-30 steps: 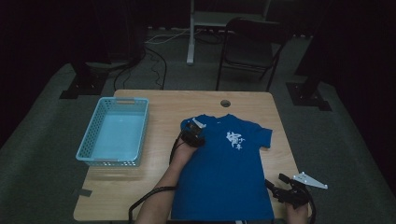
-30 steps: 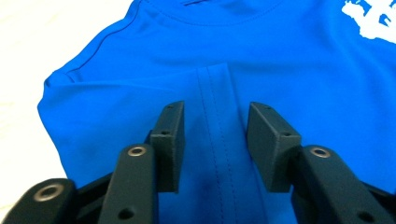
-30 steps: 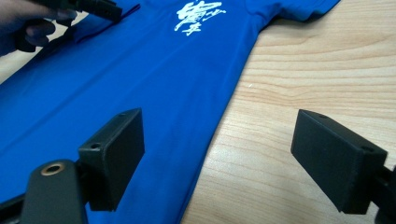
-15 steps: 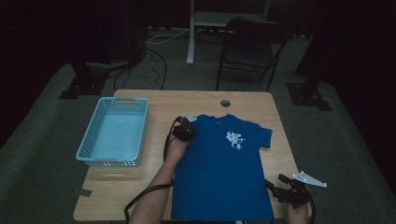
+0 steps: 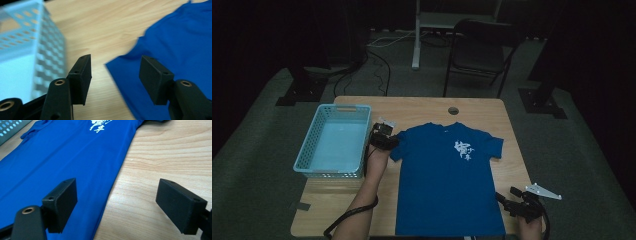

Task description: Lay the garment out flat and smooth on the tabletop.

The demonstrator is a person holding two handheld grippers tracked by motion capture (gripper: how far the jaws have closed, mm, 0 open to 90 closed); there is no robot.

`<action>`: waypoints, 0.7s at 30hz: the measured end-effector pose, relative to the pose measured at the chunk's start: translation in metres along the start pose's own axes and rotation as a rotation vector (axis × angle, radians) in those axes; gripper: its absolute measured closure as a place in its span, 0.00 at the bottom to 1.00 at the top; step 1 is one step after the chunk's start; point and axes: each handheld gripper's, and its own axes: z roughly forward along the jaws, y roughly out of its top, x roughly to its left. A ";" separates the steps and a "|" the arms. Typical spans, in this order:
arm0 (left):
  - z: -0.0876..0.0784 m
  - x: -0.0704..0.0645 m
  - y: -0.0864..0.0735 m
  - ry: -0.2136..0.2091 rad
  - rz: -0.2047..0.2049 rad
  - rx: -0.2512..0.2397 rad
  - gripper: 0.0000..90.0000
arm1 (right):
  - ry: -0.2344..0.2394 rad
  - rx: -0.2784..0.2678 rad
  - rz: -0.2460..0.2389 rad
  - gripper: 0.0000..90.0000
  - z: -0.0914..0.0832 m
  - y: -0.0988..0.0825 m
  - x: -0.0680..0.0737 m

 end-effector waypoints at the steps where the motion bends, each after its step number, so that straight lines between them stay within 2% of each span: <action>1: 0.003 -0.001 -0.002 -0.012 -0.005 0.006 0.49 | 0.000 -0.001 0.000 0.19 0.000 0.000 0.000; 3: 0.010 -0.003 -0.008 -0.075 -0.038 -0.008 0.49 | 0.003 0.000 0.001 0.19 0.000 0.000 0.000; 4: 0.014 -0.004 -0.011 -0.081 -0.046 -0.001 0.49 | 0.004 -0.001 0.001 0.19 0.000 0.000 0.000; 5: 0.018 -0.006 -0.013 -0.074 -0.045 0.004 0.49 | 0.002 0.000 0.001 0.19 0.000 0.000 0.000; 9: 0.033 -0.008 -0.022 -0.099 -0.033 0.014 0.49 | 0.003 0.005 0.000 0.19 0.000 0.000 0.000; 11: 0.038 -0.007 -0.026 -0.086 -0.027 0.011 0.49 | 0.004 0.003 -0.003 0.19 0.000 0.000 0.000; 13: 0.041 -0.005 -0.029 -0.088 -0.032 0.027 0.49 | 0.005 0.003 -0.001 0.19 0.000 0.000 0.000; 15: 0.042 -0.005 -0.032 -0.059 -0.013 0.049 0.48 | 0.004 0.007 0.000 0.19 0.000 0.000 0.000; 16: 0.041 -0.005 -0.032 -0.036 -0.017 0.060 0.48 | 0.004 0.011 0.000 0.19 0.001 0.000 0.000; 17: 0.040 -0.006 -0.031 0.004 -0.003 0.077 0.48 | 0.002 0.012 -0.002 0.19 0.001 0.000 0.001; 18: 0.038 -0.009 -0.029 0.063 0.040 0.097 0.48 | 0.000 0.013 -0.005 0.19 0.001 0.000 0.001; 19: 0.037 -0.014 -0.028 0.132 0.103 0.114 0.48 | -0.001 0.015 -0.006 0.19 0.001 0.000 0.001; 20: 0.036 -0.019 -0.027 0.183 0.154 0.127 0.47 | -0.002 0.016 -0.005 0.19 0.001 0.000 0.001; 21: 0.036 -0.022 -0.026 0.195 0.179 0.137 0.46 | -0.004 0.017 -0.004 0.19 0.001 0.000 0.001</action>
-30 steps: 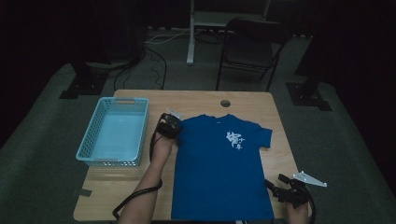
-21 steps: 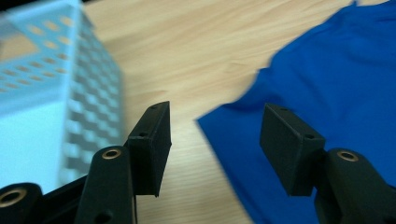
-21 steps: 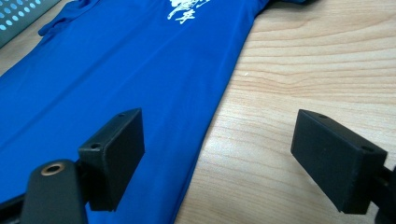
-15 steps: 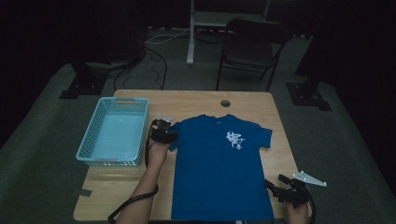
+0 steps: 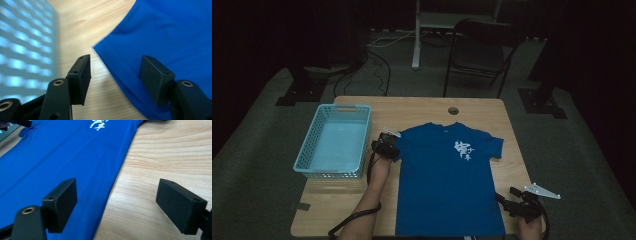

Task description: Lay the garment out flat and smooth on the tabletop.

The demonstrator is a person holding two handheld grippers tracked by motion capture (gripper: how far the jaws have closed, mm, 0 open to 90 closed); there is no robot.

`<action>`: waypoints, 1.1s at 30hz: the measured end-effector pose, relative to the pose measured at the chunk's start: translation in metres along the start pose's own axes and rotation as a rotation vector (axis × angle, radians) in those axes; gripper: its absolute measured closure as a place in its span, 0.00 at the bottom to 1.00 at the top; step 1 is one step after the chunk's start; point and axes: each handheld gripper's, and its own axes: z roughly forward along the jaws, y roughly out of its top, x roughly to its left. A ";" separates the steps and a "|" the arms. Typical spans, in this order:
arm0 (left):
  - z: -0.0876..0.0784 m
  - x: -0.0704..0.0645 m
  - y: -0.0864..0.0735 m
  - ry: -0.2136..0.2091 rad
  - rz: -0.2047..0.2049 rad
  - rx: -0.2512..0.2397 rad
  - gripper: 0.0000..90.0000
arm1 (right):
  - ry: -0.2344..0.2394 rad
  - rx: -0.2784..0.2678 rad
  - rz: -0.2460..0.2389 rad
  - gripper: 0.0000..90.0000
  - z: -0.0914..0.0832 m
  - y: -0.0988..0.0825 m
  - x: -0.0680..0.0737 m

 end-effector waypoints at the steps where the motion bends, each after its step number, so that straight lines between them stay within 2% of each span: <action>1: -0.001 -0.002 0.001 -0.004 0.005 0.000 0.46 | -0.001 0.000 0.001 0.19 0.000 0.000 0.000; 4: -0.010 -0.003 0.003 -0.025 -0.011 -0.029 0.41 | -0.001 0.004 0.015 0.19 0.000 0.000 -0.002; 6: -0.017 -0.001 0.004 -0.065 -0.037 -0.053 0.36 | -0.025 0.010 0.012 0.19 0.002 0.002 -0.003; 7: -0.021 0.000 0.004 -0.101 -0.054 -0.069 0.34 | -0.042 0.015 0.006 0.19 0.002 0.004 -0.003; 9: -0.030 -0.001 0.004 -0.226 -0.080 -0.104 0.32 | -0.063 0.002 0.012 0.19 0.003 0.012 -0.002; 10: -0.034 -0.004 0.004 -0.279 -0.078 -0.117 0.26 | -0.069 0.009 0.014 0.19 0.004 0.017 0.000; 11: -0.039 -0.009 0.003 -0.314 -0.068 -0.131 0.19 | -0.076 0.013 0.013 0.19 0.006 0.024 0.003; 12: -0.042 -0.014 0.002 -0.361 -0.062 -0.153 0.18 | -0.082 0.020 0.015 0.19 0.010 0.031 0.007; 13: -0.044 -0.018 0.002 -0.389 -0.044 -0.149 0.10 | -0.082 0.024 0.018 0.18 0.014 0.037 0.012; 15: -0.047 -0.033 0.000 -0.430 0.000 -0.149 0.06 | -0.075 0.025 0.009 0.15 0.027 0.050 0.023; 16: -0.048 -0.039 -0.001 -0.447 0.017 -0.151 0.00 | -0.086 0.033 -0.011 0.15 0.034 0.055 0.030; 17: -0.048 -0.044 -0.003 -0.468 0.033 -0.148 0.00 | -0.099 0.034 -0.030 0.15 0.042 0.060 0.036; 22: -0.042 -0.062 -0.009 -0.504 0.099 -0.113 0.00 | -0.128 0.086 -0.105 0.14 0.082 0.075 0.061; 24: -0.035 -0.064 -0.010 -0.511 0.100 -0.092 0.00 | -0.158 0.107 -0.127 0.14 0.098 0.078 0.066; 25: -0.032 -0.064 -0.011 -0.514 0.104 -0.085 0.00 | -0.170 0.119 -0.135 0.14 0.105 0.079 0.067; 26: -0.028 -0.063 -0.012 -0.527 0.086 -0.087 0.00 | -0.177 0.126 -0.142 0.14 0.111 0.079 0.067; 27: -0.026 -0.062 -0.012 -0.545 0.069 -0.089 0.00 | -0.205 0.141 -0.153 0.14 0.119 0.078 0.067; 29: -0.023 -0.060 -0.012 -0.543 0.058 -0.104 0.00 | -0.248 0.178 -0.175 0.11 0.130 0.076 0.066; 33: -0.018 -0.060 -0.006 -0.555 0.077 -0.116 0.00 | -0.254 0.173 -0.176 0.11 0.134 0.079 0.059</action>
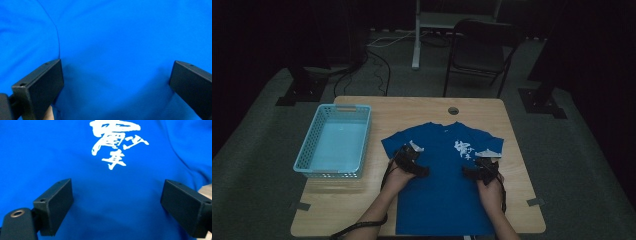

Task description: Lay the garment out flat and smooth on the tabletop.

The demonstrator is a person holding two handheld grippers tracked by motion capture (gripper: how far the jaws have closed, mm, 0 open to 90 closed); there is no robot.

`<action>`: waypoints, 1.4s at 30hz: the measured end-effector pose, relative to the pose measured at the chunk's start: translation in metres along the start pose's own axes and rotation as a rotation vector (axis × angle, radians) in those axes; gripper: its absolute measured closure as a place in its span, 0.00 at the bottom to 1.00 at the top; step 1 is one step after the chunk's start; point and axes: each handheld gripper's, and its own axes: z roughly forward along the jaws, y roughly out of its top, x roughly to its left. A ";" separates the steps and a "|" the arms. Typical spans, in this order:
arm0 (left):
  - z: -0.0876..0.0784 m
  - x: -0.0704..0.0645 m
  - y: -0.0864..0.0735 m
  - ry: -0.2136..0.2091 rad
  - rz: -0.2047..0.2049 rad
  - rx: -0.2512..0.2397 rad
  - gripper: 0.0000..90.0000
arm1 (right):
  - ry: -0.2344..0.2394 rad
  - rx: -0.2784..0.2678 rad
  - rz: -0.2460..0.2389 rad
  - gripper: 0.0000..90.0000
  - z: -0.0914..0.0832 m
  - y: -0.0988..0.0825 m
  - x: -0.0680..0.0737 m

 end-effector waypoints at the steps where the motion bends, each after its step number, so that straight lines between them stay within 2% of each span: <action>1: 0.002 0.001 0.003 0.000 0.000 0.002 0.00 | -0.005 -0.004 0.008 0.11 0.001 0.000 -0.003; 10: 0.021 0.006 0.027 -0.006 0.007 -0.006 0.00 | -0.037 -0.007 0.041 0.11 0.008 0.008 -0.024; 17: 0.036 0.012 0.053 -0.002 0.008 0.040 0.00 | -0.073 0.002 0.082 0.11 0.022 0.024 -0.041; 24: 0.042 0.014 0.058 -0.003 0.003 0.017 0.00 | -0.089 0.001 0.099 0.11 0.032 0.034 -0.044; 27: 0.037 0.012 0.058 -0.003 0.003 0.044 0.00 | -0.084 0.008 0.097 0.12 0.033 0.036 -0.045; 29: 0.024 0.007 0.054 0.004 0.008 0.018 0.00 | -0.063 0.021 0.080 0.12 0.029 0.036 -0.045; 31: 0.010 0.002 0.047 -0.027 0.006 0.002 0.00 | -0.042 0.001 0.076 0.11 0.020 0.031 -0.043; 36: -0.023 -0.014 0.015 -0.111 0.016 0.004 0.00 | 0.038 -0.040 0.062 0.11 -0.013 0.007 -0.037; 38: -0.039 -0.021 -0.002 -0.110 0.007 -0.042 0.00 | 0.048 -0.058 0.059 0.12 -0.029 -0.006 -0.035; 39: -0.045 -0.025 -0.009 -0.107 0.005 -0.043 0.00 | 0.050 -0.071 0.051 0.12 -0.034 -0.011 -0.034; 40: -0.045 -0.025 -0.009 -0.107 0.005 -0.043 0.00 | 0.050 -0.071 0.051 0.12 -0.034 -0.011 -0.034; 41: -0.057 -0.032 -0.024 -0.100 0.010 -0.050 0.00 | 0.051 -0.074 0.042 0.12 -0.041 -0.017 -0.033; 42: -0.060 -0.035 -0.030 -0.083 0.025 -0.038 0.00 | 0.035 -0.074 0.005 0.12 -0.053 -0.031 -0.032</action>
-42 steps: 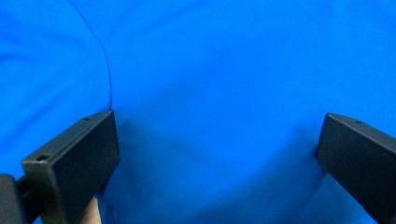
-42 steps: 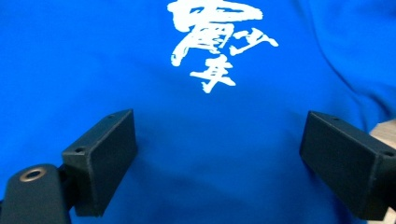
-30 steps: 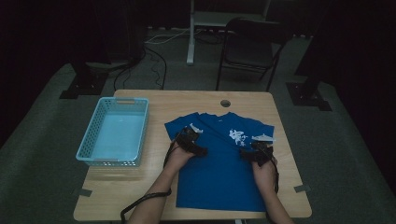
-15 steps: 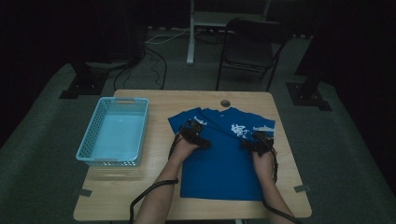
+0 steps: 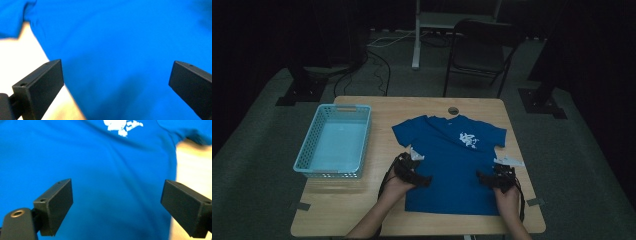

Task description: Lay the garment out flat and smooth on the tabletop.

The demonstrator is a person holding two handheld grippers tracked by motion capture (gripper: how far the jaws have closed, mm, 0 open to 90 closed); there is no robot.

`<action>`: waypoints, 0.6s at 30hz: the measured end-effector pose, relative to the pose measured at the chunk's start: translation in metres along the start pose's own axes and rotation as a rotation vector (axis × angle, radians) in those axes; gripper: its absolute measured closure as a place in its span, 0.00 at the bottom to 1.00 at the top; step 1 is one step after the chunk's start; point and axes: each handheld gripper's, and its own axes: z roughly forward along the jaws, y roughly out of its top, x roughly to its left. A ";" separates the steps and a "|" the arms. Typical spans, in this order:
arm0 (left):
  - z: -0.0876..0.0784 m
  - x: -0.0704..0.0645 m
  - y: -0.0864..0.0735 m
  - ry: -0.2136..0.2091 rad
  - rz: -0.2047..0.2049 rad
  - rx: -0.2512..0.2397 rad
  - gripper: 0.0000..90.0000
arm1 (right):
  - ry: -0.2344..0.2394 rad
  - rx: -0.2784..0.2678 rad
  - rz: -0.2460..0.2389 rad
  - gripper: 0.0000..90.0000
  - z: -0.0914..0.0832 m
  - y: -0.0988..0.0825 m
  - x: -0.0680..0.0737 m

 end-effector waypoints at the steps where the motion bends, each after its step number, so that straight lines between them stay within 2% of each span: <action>1: -0.003 -0.003 -0.005 0.010 0.013 0.005 0.00 | -0.006 0.006 -0.010 0.11 -0.004 -0.005 0.000; 2: -0.004 -0.007 -0.009 0.024 0.021 0.010 0.00 | -0.010 0.021 -0.019 0.12 -0.008 -0.010 -0.001; 3: -0.005 -0.010 -0.014 0.049 0.032 0.018 0.04 | -0.012 0.022 -0.019 0.12 -0.012 -0.014 -0.002; 5: -0.003 -0.015 -0.022 0.052 0.047 0.047 0.05 | 0.004 0.008 -0.003 0.11 -0.020 -0.022 -0.005; 8: 0.004 -0.022 -0.033 0.063 0.085 0.095 0.05 | 0.003 -0.019 0.018 0.12 -0.031 -0.032 -0.009; 9: 0.003 -0.022 -0.037 0.046 0.066 0.082 0.05 | -0.005 -0.028 0.025 0.12 -0.035 -0.035 -0.011; 10: 0.002 -0.022 -0.039 0.049 0.063 0.081 0.05 | -0.015 -0.037 0.029 0.12 -0.039 -0.038 -0.013; 12: -0.001 -0.024 -0.042 0.062 0.070 0.076 0.05 | -0.012 -0.043 0.036 0.12 -0.042 -0.041 -0.015; 14: -0.005 -0.025 -0.046 0.055 0.071 0.083 0.05 | -0.008 -0.043 0.054 0.12 -0.049 -0.050 -0.018; 18: -0.011 -0.029 -0.053 0.061 0.077 0.083 0.05 | -0.019 -0.034 0.017 0.12 -0.056 -0.062 -0.015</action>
